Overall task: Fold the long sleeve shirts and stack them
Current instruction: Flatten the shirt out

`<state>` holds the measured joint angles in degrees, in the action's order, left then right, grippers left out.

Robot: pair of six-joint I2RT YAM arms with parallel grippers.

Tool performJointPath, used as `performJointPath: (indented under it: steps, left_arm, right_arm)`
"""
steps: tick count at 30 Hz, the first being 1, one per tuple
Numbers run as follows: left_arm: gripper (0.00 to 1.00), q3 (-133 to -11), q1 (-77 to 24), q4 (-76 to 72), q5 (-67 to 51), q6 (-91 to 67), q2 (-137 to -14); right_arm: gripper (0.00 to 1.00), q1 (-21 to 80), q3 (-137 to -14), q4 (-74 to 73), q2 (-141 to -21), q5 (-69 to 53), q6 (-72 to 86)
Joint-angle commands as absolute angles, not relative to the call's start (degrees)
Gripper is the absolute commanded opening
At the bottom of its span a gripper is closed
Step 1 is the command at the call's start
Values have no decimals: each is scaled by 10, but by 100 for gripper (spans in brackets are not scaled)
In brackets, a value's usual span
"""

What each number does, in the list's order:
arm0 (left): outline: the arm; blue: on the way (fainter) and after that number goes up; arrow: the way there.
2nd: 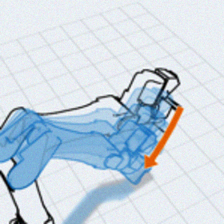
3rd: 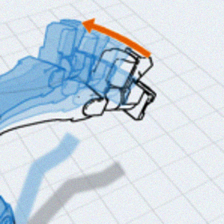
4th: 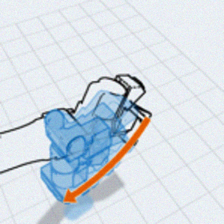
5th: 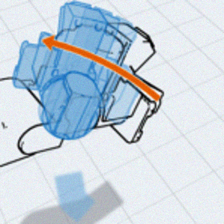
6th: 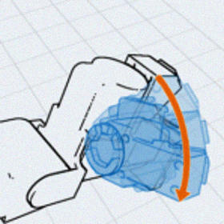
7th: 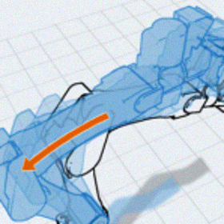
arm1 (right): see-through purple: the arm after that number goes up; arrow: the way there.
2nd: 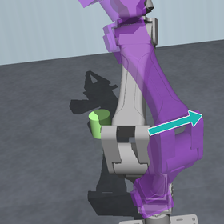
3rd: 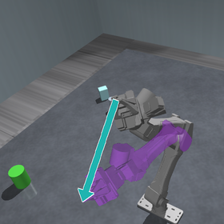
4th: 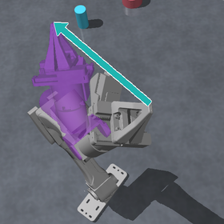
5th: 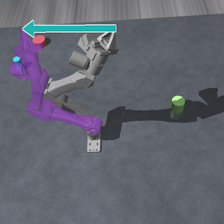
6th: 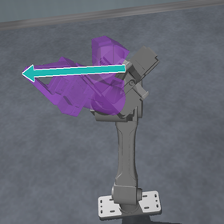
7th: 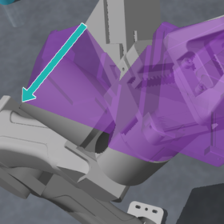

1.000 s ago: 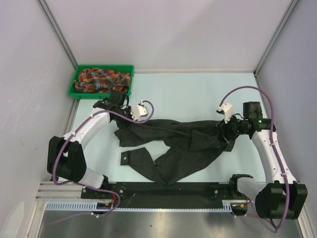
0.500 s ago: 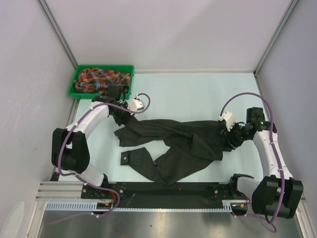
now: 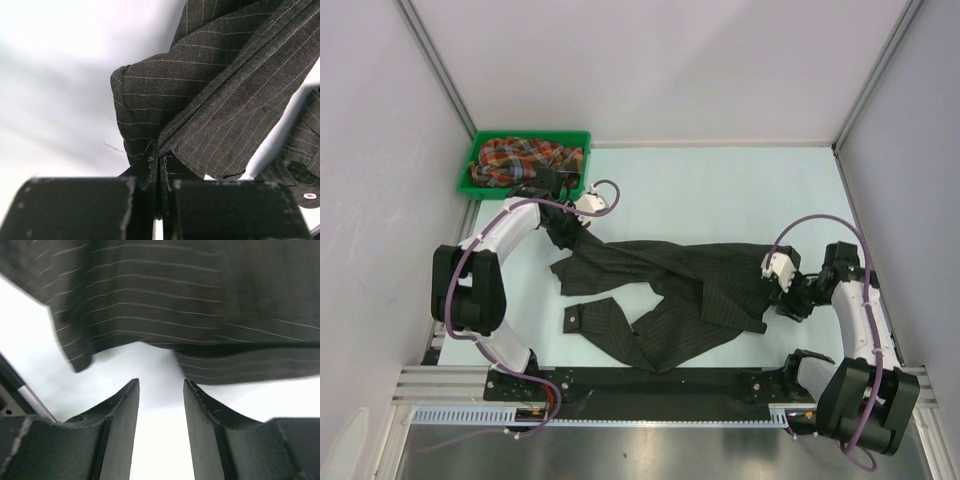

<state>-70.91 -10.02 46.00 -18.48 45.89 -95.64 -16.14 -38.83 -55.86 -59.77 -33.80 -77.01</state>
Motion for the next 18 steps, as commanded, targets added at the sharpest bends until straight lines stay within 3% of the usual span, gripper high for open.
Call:
performJointPath:
  steps: [1,18]
  left_arm:
    - [0,-736,-95,461,-206,446,-961]
    - [0,-737,-95,461,-212,444,-959]
  right_arm:
    - [48,-148,-349,-542,-565,-367,-849]
    - [51,-19,-307,-395,-595,-334,-745]
